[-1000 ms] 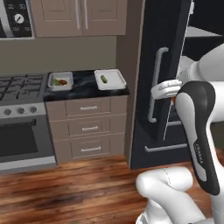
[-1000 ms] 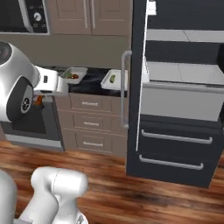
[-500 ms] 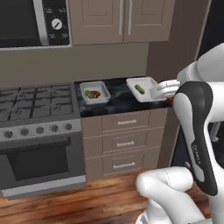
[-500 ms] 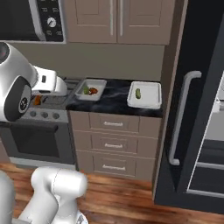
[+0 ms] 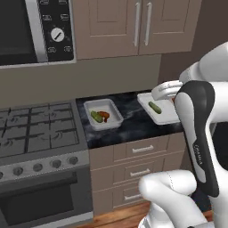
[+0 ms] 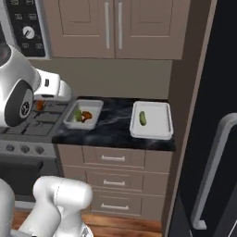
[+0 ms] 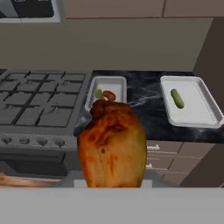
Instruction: Place one cucumber and one chicken drumstick in each tupperware on the nearby counter, to pack two identical lunches.
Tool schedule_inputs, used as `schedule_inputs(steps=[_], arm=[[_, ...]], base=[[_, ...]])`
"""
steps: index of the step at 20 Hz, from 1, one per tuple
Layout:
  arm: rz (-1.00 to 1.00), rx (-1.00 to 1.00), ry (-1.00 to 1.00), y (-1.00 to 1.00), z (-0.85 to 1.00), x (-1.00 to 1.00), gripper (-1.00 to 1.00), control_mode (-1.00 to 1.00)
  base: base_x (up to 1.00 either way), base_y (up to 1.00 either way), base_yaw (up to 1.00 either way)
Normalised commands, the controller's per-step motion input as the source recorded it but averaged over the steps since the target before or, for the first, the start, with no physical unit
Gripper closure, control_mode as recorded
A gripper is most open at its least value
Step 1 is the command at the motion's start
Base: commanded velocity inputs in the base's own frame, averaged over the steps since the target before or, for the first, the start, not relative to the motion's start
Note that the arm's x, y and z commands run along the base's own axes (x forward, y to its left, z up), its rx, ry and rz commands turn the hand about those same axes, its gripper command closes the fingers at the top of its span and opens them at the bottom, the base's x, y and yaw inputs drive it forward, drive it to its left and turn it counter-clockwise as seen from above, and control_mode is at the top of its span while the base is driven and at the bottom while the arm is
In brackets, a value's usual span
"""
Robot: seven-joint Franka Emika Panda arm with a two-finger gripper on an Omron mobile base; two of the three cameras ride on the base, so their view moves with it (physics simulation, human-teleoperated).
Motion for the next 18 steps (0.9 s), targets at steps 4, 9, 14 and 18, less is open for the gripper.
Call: schedule_inputs(steps=[4,9,14,18], arm=[[0.00,0.00,0.00,0.00,0.00,0.00,1.00,1.00],[0.00,0.00,0.00,0.00,0.00,0.00,1.00,1.00],[0.00,0.00,0.00,0.00,0.00,0.00,1.00,1.00],[0.00,0.00,0.00,0.00,0.00,0.00,1.00,1.00]], base=[[0.42,-0.50,-0.01],[0.14,-0.63,0.00],[0.51,-0.25,0.00],[0.83,0.00,0.00]])
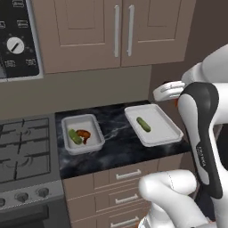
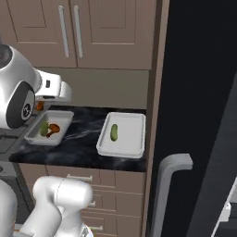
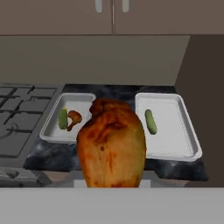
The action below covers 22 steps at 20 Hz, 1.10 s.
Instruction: Place one cucumber and one chicken drumstick in each tupperware on the nearby counter, to pack two identical lunches.
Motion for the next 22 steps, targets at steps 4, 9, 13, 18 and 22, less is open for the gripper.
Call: schedule_inputs(steps=[4,9,13,18,22], arm=[[0.00,0.00,0.00,0.00,0.00,0.00,1.00,1.00],[0.00,-0.01,0.04,-0.05,-0.39,-0.27,1.00,-1.00],[0.00,-0.01,0.08,-0.13,-0.75,-0.02,1.00,-1.00],[-0.01,0.00,0.18,-0.34,-0.71,0.45,1.00,-1.00],[-0.01,-0.02,0.29,-0.28,-0.42,0.53,1.00,-1.00]], base=[[0.32,0.00,0.00],[-0.03,0.00,0.00],[0.00,0.00,0.00],[0.00,0.00,0.00],[0.00,0.00,0.00]])
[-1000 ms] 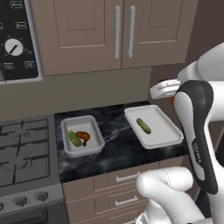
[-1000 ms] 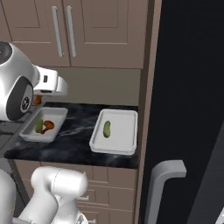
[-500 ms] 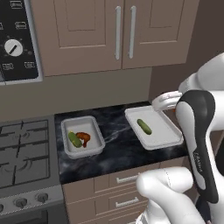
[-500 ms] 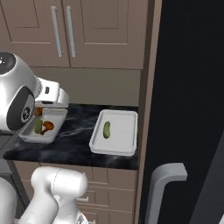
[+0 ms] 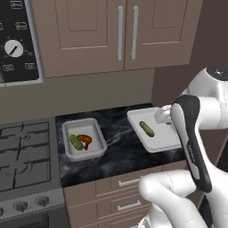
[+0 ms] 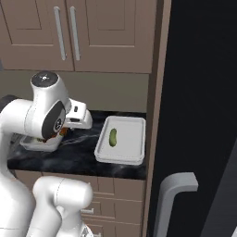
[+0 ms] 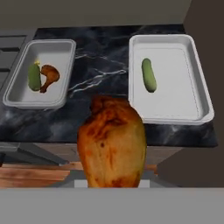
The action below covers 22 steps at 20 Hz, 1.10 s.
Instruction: Place one cucumber and one chicken drumstick in each tupperware on the nearby counter, to pack two identical lunches.
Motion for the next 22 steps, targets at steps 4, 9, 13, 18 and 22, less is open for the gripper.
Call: schedule_inputs(steps=[4,9,13,18,22], arm=[[0.00,-0.06,0.20,-0.19,-0.41,0.39,1.00,-1.00],[0.00,-0.17,0.08,-0.32,-0.48,0.28,1.00,-1.00],[0.00,-0.10,0.00,-0.09,-0.41,0.26,1.00,-1.00],[0.00,-0.02,-0.04,0.00,-0.44,0.25,1.00,-1.00],[0.00,-0.01,-0.03,0.00,-0.41,0.44,1.00,-1.00]], base=[[0.00,0.00,0.00],[0.00,0.00,0.00],[0.00,0.00,0.00],[0.00,0.00,0.00],[0.00,0.00,0.00]])
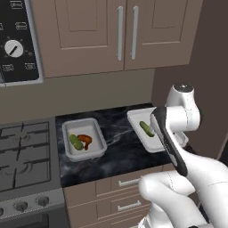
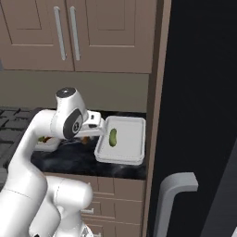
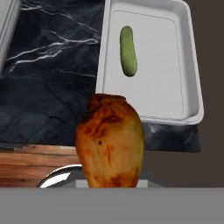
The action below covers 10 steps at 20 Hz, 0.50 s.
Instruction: Place one cucumber and one chicken drumstick in each tupperware on the nearby counter, to pack two identical lunches.
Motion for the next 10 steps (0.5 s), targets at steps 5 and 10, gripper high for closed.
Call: schedule_inputs(steps=[5,10], arm=[[0.00,0.00,0.00,-0.25,-0.16,0.44,1.00,-1.00],[0.00,0.00,0.00,-0.28,-0.07,0.47,1.00,-1.00]], base=[[0.00,0.00,0.00],[0.00,0.00,0.00]])
